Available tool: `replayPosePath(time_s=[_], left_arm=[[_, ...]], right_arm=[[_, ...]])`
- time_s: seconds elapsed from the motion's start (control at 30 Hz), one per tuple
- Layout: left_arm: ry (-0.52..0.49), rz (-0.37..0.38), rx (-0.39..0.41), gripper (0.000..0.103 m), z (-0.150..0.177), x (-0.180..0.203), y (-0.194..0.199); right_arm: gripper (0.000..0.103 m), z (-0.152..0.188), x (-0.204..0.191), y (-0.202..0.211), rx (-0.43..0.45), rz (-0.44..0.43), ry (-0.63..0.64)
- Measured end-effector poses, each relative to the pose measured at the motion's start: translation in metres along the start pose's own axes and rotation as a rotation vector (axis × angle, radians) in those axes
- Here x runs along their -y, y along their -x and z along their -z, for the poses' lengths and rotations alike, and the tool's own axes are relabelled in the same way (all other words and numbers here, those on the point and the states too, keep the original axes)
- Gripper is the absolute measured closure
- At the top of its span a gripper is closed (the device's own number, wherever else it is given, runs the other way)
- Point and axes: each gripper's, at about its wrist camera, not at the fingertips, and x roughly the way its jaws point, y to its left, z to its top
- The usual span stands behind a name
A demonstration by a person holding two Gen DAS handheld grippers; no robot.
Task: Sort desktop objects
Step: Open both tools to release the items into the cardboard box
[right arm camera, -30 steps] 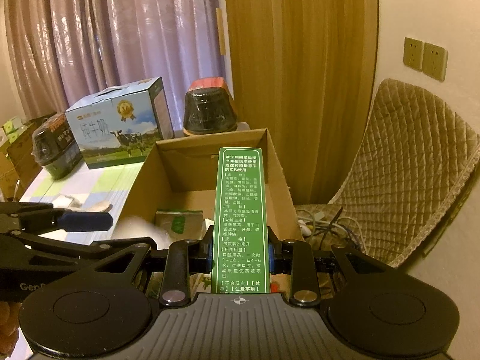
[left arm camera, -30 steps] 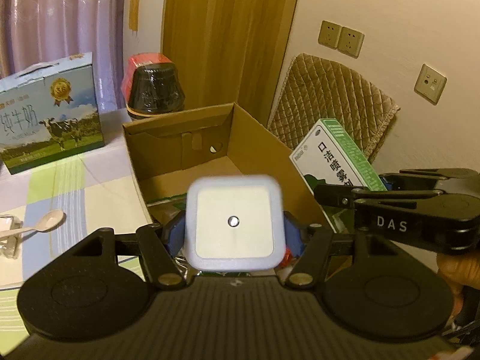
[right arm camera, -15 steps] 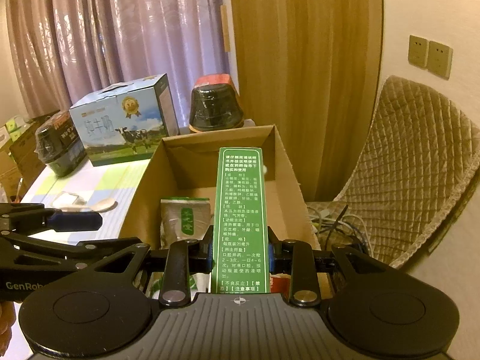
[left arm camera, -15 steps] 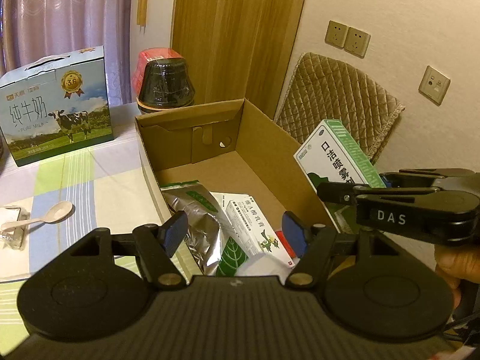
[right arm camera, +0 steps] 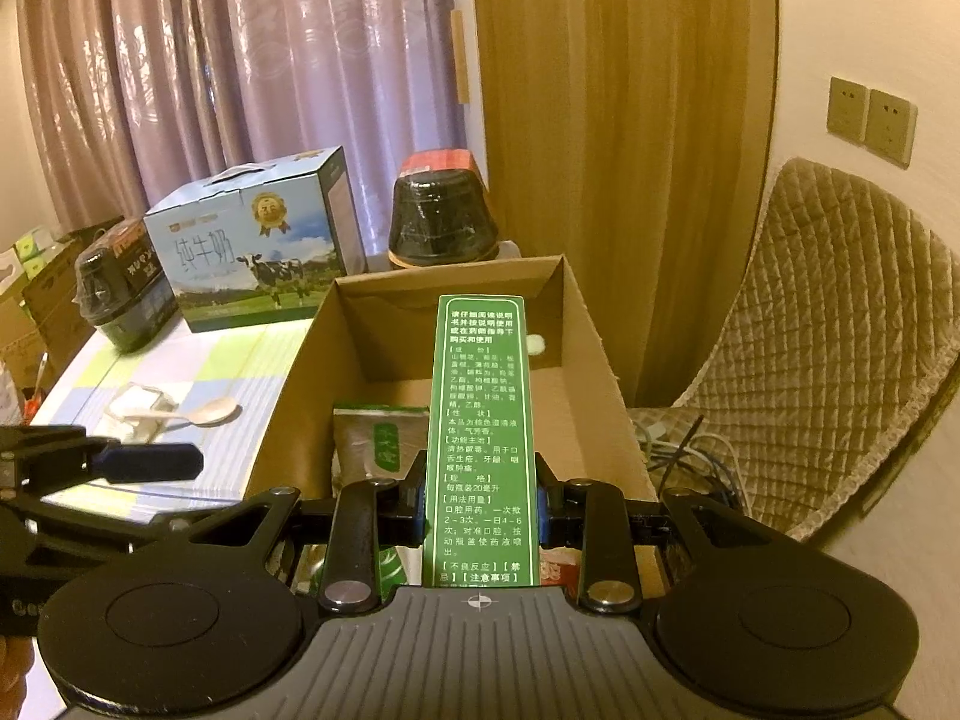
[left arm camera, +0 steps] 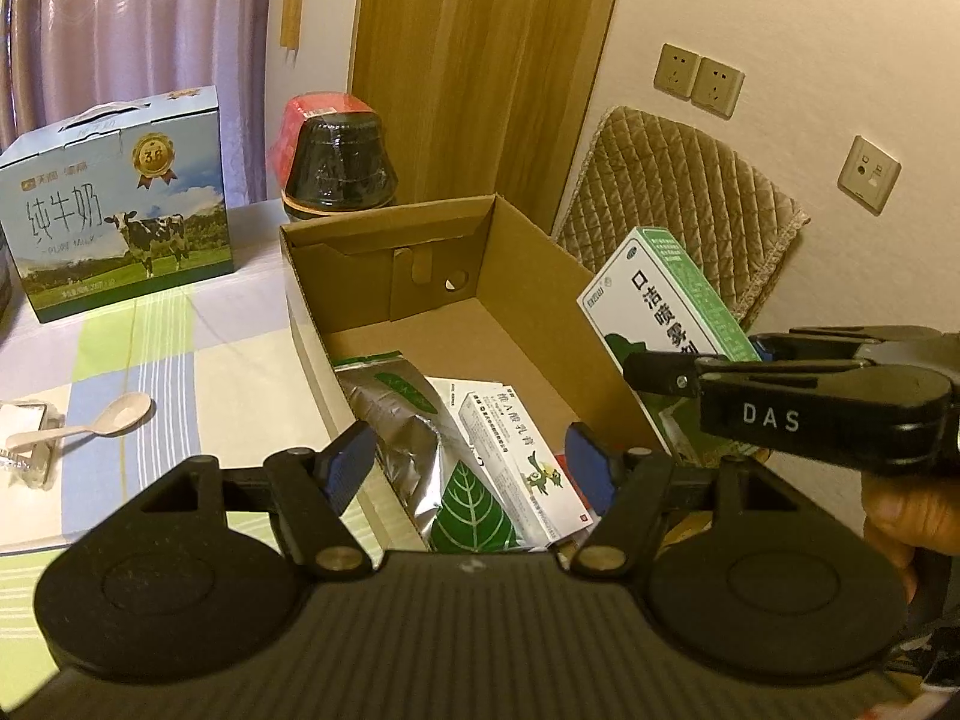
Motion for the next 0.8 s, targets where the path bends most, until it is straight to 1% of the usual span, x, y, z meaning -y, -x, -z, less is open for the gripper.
replayPosePath(time_s=[0.07,0.1,0.17,0.47,0.73,0.8], left_arm=[[0.002,-0.001,-0.002,0.037,0.002,-0.001,0.000],[0.002,-0.002,-0.003,0.037,0.002,-0.002,0.001],[0.006,-0.004,-0.004,0.037,0.004,-0.003,0.002],[0.034,-0.008,-0.006,0.037,0.016,-0.012,0.015],[0.046,-0.021,-0.007,0.034,0.031,-0.017,0.039],[0.050,-0.025,-0.004,0.033,0.035,-0.018,0.046]], right_arm=[[0.073,-0.002,0.001,0.000,0.017,-0.004,-0.006],[0.065,-0.003,0.002,0.000,0.015,-0.002,-0.017],[0.056,-0.002,0.005,0.002,0.020,-0.008,-0.037],[0.054,0.018,0.010,0.020,-0.009,-0.007,-0.100],[0.045,0.035,-0.002,0.046,-0.013,-0.023,-0.129],[0.041,0.039,-0.008,0.052,-0.013,-0.035,-0.140]])
